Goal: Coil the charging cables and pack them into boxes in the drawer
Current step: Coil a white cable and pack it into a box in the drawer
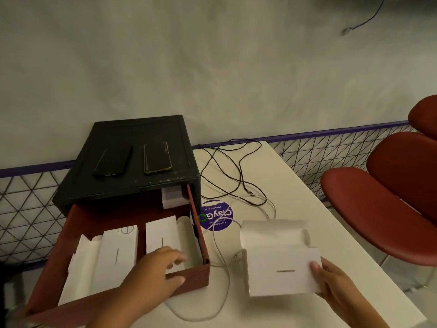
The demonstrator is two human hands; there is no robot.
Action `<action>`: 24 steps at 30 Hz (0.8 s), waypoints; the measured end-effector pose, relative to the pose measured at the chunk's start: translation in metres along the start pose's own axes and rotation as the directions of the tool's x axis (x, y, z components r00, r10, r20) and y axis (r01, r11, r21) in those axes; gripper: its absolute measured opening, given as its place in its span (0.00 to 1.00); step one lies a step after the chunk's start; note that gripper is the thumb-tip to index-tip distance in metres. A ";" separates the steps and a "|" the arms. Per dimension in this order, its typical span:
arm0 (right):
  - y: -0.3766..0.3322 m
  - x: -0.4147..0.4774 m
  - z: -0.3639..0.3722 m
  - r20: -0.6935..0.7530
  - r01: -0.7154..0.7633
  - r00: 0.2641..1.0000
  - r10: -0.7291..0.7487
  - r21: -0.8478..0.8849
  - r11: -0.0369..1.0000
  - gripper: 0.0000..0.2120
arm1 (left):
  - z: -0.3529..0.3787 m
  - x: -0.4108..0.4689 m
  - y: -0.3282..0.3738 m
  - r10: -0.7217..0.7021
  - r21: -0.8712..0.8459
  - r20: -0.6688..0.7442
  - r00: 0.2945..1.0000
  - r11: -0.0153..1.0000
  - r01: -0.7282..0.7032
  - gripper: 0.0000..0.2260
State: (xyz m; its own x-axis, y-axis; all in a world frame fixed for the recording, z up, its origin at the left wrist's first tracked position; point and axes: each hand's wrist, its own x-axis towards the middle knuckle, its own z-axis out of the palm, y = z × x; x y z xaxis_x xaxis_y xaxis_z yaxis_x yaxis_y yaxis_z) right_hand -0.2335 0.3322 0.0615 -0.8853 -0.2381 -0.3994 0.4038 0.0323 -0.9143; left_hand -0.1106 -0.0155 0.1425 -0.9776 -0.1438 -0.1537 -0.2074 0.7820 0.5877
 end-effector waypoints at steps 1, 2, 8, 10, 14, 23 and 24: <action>0.007 0.001 -0.003 -0.010 -0.035 0.999 0.035 -0.025 0.999 0.12 | 0.002 -0.001 -0.006 -0.020 0.057 0.015 1.000 0.998 0.019 0.14; 0.013 0.002 -0.004 -0.020 -0.066 0.998 0.065 -0.050 0.997 0.12 | 0.004 -0.002 -0.011 -0.034 0.107 0.019 0.999 0.994 0.032 0.13; 0.031 0.011 0.000 -0.063 -0.152 0.988 0.145 -0.147 0.977 0.09 | 0.011 0.000 -0.025 -0.067 0.200 -0.001 0.998 0.978 0.066 0.13; 0.036 0.015 0.001 -0.078 -0.173 0.984 0.162 -0.151 0.973 0.09 | 0.012 0.001 -0.027 -0.059 0.193 0.001 0.998 0.980 0.057 0.13; 0.040 0.020 0.003 -0.118 -0.195 0.978 0.172 -0.226 0.954 0.09 | 0.015 0.005 -0.032 -0.040 0.190 -0.018 0.999 0.981 0.043 0.12; 0.067 0.046 0.003 -0.285 -0.175 0.958 -0.042 -0.690 0.702 0.11 | 0.003 0.030 -0.043 -0.019 0.229 -0.097 0.995 0.973 0.040 0.09; 0.071 0.047 0.002 -0.300 -0.192 0.953 -0.040 -0.701 0.687 0.13 | 0.001 0.033 -0.044 -0.012 0.235 -0.098 0.995 0.971 0.035 0.09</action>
State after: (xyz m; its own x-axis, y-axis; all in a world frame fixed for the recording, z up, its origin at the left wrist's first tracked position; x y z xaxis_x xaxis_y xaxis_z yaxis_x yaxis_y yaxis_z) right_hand -0.2461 0.3212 -0.0225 -0.9290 0.0626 -0.3647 0.2856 0.7480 -0.5991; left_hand -0.1341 -0.0539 0.1107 -0.9738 -0.2122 -0.0817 -0.2273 0.8970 0.3791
